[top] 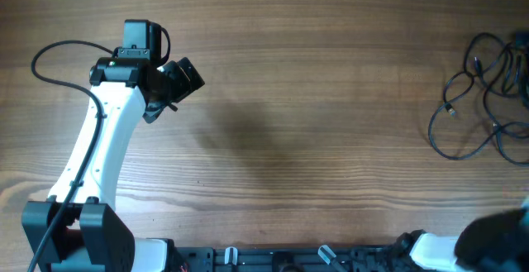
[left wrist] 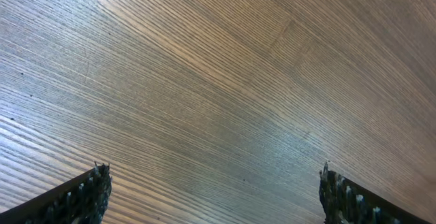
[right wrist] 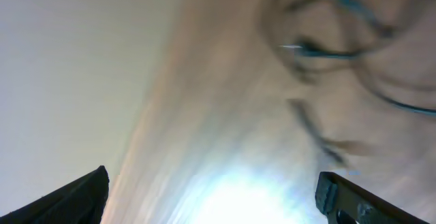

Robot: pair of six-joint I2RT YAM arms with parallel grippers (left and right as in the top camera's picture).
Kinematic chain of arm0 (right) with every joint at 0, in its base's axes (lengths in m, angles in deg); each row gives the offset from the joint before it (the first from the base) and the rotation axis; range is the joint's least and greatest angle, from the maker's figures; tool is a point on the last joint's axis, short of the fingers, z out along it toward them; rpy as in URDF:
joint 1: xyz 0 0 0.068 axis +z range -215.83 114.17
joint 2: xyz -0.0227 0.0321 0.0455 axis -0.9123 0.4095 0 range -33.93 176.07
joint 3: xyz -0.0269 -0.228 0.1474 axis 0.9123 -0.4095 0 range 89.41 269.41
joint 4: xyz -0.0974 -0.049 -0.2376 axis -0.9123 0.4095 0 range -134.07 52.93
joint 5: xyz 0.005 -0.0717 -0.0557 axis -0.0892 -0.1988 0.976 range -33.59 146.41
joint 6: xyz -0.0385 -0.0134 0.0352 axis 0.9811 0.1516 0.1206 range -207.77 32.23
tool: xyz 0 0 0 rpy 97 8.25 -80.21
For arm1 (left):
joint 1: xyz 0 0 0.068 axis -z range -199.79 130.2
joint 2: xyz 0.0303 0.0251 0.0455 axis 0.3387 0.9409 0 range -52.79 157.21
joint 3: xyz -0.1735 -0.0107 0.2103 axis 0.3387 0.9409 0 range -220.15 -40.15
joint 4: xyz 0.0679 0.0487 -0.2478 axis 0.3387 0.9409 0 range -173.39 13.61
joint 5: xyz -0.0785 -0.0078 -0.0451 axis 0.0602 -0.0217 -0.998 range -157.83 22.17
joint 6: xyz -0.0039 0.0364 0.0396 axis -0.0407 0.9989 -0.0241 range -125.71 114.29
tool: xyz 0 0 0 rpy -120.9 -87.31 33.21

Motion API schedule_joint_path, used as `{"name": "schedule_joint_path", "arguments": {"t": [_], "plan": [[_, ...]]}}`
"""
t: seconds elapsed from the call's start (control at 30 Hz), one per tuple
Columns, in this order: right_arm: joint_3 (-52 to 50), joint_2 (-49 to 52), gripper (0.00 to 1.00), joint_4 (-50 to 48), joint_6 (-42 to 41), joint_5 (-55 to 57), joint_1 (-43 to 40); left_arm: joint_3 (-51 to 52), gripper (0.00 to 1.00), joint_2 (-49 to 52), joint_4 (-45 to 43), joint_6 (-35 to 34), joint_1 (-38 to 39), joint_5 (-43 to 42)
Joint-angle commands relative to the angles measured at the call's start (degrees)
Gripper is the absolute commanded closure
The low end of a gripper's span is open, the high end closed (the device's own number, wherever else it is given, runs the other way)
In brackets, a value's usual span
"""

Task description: Untangle cables

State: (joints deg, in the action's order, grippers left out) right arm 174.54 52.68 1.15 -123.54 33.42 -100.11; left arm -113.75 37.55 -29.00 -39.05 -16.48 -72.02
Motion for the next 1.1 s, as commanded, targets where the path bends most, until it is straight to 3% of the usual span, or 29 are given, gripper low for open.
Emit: {"name": "schedule_joint_path", "arguments": {"t": [0.0, 0.17, 0.37, 0.53, 0.83, 1.07], "plan": [[1.62, -6.75, 0.0, -0.13, 10.71, -3.74, 9.33, -0.24, 0.0, -0.2, -0.11, -0.55, -0.17, -0.26], [1.64, -13.35, 0.0, 6.69, 26.05, 3.32, 26.03, -0.24, 0.0, -0.2, -0.11, -0.55, -0.17, -0.26], [1.66, -20.76, 0.0, 16.74, 29.2, 11.17, 37.07, -0.24, 0.0, -0.2, -0.11, -0.55, -0.17, -0.26], [1.64, -23.89, 0.0, 21.88, 29.18, 10.93, 38.1, -0.24, 0.0, -0.2, -0.13, -0.55, -0.17, -0.26], [1.55, -22.32, 0.0, 21.99, 29.81, 11.58, 38.1, -0.24, 0.0, -0.2, -0.11, -0.55, -0.17, -0.26], [-0.85, -22.93, 0.0, 15.72, 32.85, 11.65, 38.07, -0.24, 0.0, -0.2, -0.11, -0.55, -0.17, -0.26]]}}
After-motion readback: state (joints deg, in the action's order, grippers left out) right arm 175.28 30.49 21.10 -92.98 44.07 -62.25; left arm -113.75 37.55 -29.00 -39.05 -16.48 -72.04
